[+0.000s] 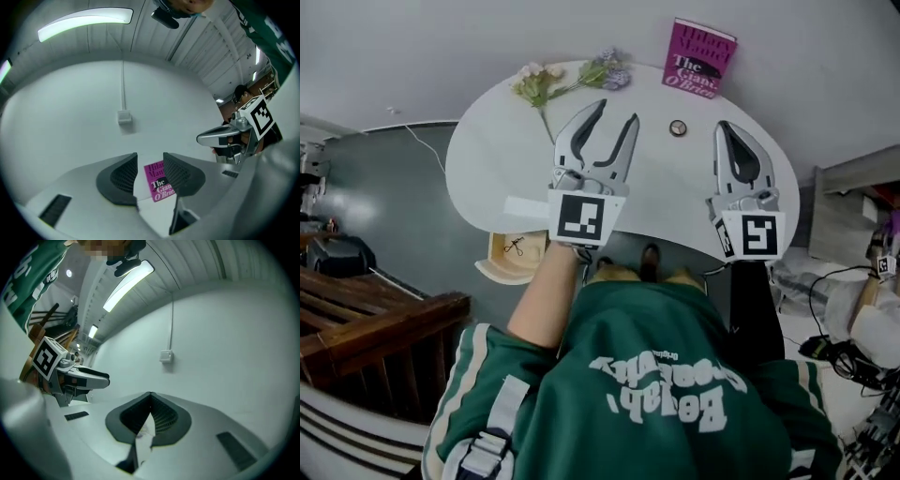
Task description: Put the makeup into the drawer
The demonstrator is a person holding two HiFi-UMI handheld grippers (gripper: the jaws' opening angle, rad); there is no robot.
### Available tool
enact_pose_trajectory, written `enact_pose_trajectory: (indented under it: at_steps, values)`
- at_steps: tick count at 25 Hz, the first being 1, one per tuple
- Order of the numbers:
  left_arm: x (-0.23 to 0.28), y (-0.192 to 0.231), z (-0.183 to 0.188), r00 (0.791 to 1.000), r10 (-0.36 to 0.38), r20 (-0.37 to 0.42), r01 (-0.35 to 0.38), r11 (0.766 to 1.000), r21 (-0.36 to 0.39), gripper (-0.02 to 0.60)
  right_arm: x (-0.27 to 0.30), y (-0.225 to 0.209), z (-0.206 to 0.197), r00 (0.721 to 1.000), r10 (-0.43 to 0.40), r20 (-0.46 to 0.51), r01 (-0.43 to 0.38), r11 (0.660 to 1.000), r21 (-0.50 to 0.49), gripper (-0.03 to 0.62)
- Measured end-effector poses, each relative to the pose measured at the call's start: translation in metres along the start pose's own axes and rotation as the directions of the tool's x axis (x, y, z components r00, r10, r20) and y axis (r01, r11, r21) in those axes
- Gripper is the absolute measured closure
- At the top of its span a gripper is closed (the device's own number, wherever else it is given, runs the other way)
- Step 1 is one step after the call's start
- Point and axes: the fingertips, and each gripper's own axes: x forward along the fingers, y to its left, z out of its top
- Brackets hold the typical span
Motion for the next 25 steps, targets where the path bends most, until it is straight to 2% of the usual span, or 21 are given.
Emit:
enact_pose_trajectory:
  at_steps: [5,9,11,14,17,20,25]
  values:
    - [0.037,-0.056,-0.007,0.996,-0.091,0.003,0.091,0.996,-0.007,0.408,-0.034,-0.055,-0.022,0.995,-0.099,-0.028,0.099,0.995,0.003,0.585]
    - [0.048,-0.073,-0.012,0.994,-0.112,-0.005,0.112,0.993,-0.03,0.408,-0.042,-0.07,-0.03,0.992,-0.118,-0.034,0.119,0.993,0.019,0.585]
    - [0.055,-0.078,-0.022,0.993,-0.116,-0.028,0.115,0.993,-0.035,0.408,-0.042,-0.074,-0.034,0.992,-0.12,-0.035,0.121,0.992,0.027,0.585]
    - [0.068,-0.089,-0.055,0.985,-0.14,-0.101,0.136,0.99,-0.046,0.4,-0.044,-0.08,-0.04,0.992,-0.121,-0.044,0.123,0.992,0.032,0.585]
    - [0.083,-0.101,-0.101,0.964,-0.185,-0.191,0.171,0.982,-0.086,0.337,-0.044,-0.084,-0.047,0.991,-0.123,-0.06,0.125,0.991,0.037,0.585]
    - [0.099,-0.108,-0.154,0.936,-0.216,-0.279,0.189,0.975,-0.119,0.314,-0.045,-0.089,-0.056,0.989,-0.124,-0.08,0.127,0.991,0.034,0.585]
    - [0.118,-0.126,-0.235,0.865,-0.278,-0.418,0.218,0.958,-0.187,0.285,-0.051,-0.102,-0.074,0.981,-0.143,-0.134,0.147,0.989,0.022,0.585]
